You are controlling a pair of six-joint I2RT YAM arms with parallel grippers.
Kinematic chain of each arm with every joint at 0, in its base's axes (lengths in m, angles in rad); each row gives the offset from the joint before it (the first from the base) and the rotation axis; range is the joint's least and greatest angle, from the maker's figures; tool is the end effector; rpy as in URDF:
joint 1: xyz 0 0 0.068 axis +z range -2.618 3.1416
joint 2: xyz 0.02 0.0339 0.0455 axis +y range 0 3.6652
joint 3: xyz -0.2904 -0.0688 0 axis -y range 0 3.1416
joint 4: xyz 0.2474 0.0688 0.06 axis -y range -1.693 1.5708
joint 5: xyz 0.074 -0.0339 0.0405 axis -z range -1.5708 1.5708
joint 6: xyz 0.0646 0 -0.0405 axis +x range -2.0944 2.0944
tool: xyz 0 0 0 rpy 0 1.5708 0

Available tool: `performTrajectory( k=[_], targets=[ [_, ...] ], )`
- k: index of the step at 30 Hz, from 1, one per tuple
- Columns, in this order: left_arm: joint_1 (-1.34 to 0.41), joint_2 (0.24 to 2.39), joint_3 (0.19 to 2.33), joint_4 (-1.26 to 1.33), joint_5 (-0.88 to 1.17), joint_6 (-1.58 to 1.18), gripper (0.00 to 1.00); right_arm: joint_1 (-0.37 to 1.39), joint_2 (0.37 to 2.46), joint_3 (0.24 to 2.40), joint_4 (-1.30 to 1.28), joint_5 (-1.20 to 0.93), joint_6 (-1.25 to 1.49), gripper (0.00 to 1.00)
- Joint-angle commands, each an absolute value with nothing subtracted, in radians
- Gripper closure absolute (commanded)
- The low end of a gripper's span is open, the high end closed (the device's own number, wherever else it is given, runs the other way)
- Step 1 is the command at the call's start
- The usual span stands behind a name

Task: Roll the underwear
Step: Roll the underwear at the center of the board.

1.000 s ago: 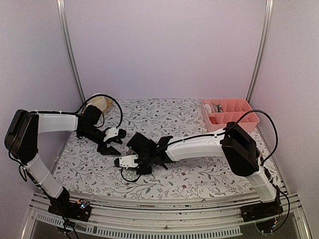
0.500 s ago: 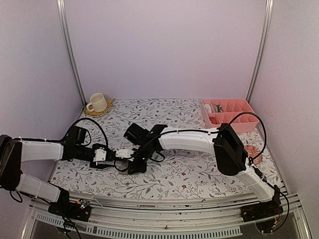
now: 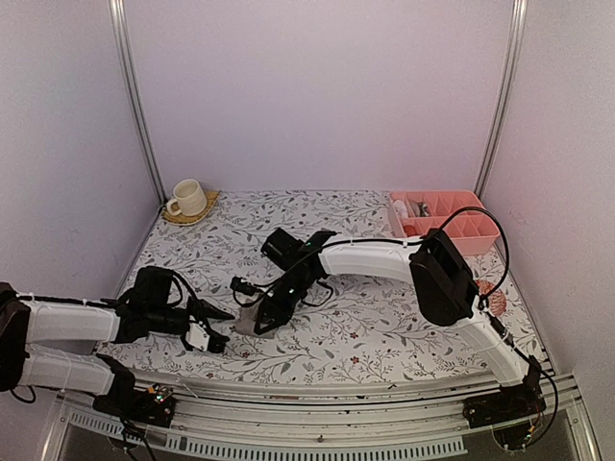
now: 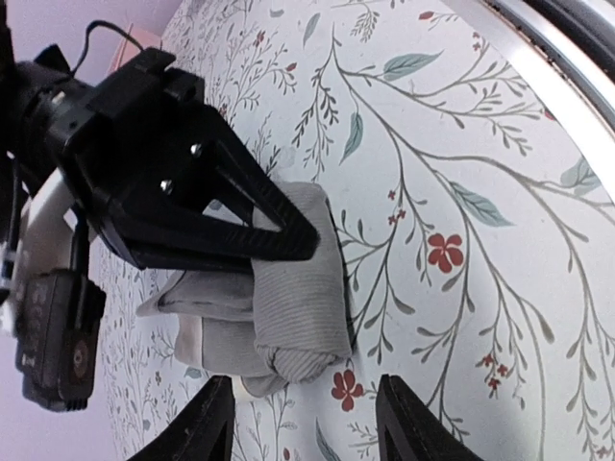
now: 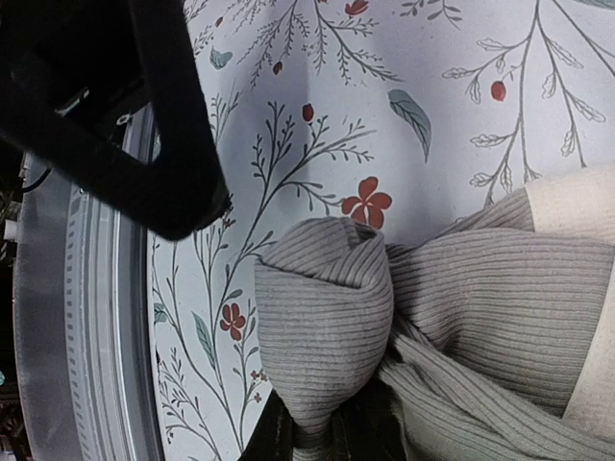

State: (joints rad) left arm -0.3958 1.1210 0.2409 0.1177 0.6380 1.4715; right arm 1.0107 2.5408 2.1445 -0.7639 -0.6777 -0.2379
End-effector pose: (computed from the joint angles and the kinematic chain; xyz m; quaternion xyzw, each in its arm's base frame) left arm 0.1592 -0.1082 0.1356 0.7751 0.4202 -0.0563 0.4684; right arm 0.2635 0.4964 0.1235 -0.5947 0.7096 0.3739 0.0555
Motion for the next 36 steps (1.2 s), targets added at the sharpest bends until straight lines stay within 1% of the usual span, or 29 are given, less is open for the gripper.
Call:
performTrajectory(
  k=[1,6,11,17,24,26,29,30,32,33,36],
  targets=[
    [-0.504,1.187,0.260,0.207,0.519,1.455,0.47,0.992,2.592,2.099,-0.823,-0.720,-0.157,0.94],
    [-0.582,1.276,0.274,0.254,0.450,1.458,0.46,0.979,2.585,2.077,-0.795,-0.776,-0.132,0.93],
    [-0.651,1.347,0.278,0.358,0.366,1.419,0.47,0.968,2.588,2.065,-0.774,-0.820,-0.108,0.93],
    [-0.679,1.412,0.297,0.438,0.305,1.378,0.50,0.965,2.591,2.064,-0.763,-0.835,-0.095,0.93],
    [-0.721,1.476,0.270,0.546,0.230,1.384,0.52,0.956,2.587,2.063,-0.747,-0.875,-0.076,0.93],
    [-0.733,1.503,0.275,0.570,0.203,1.379,0.57,0.954,2.585,2.061,-0.738,-0.890,-0.071,0.93],
    [-0.749,1.545,0.287,0.581,0.158,1.376,0.73,0.952,2.582,2.057,-0.727,-0.901,-0.063,0.93],
    [-0.754,1.560,0.291,0.583,0.146,1.377,0.78,0.951,2.582,2.056,-0.726,-0.901,-0.062,0.92],
    [-0.759,1.572,0.294,0.576,0.137,1.379,0.96,0.948,2.577,2.057,-0.723,-0.890,-0.059,0.91],
    [-0.759,1.575,0.298,0.559,0.137,1.379,1.00,0.947,2.572,2.057,-0.722,-0.881,-0.058,0.89],
    [-0.759,1.573,0.350,0.434,0.136,1.341,1.00,0.947,2.531,2.044,-0.716,-0.845,-0.070,0.83]
  ],
)
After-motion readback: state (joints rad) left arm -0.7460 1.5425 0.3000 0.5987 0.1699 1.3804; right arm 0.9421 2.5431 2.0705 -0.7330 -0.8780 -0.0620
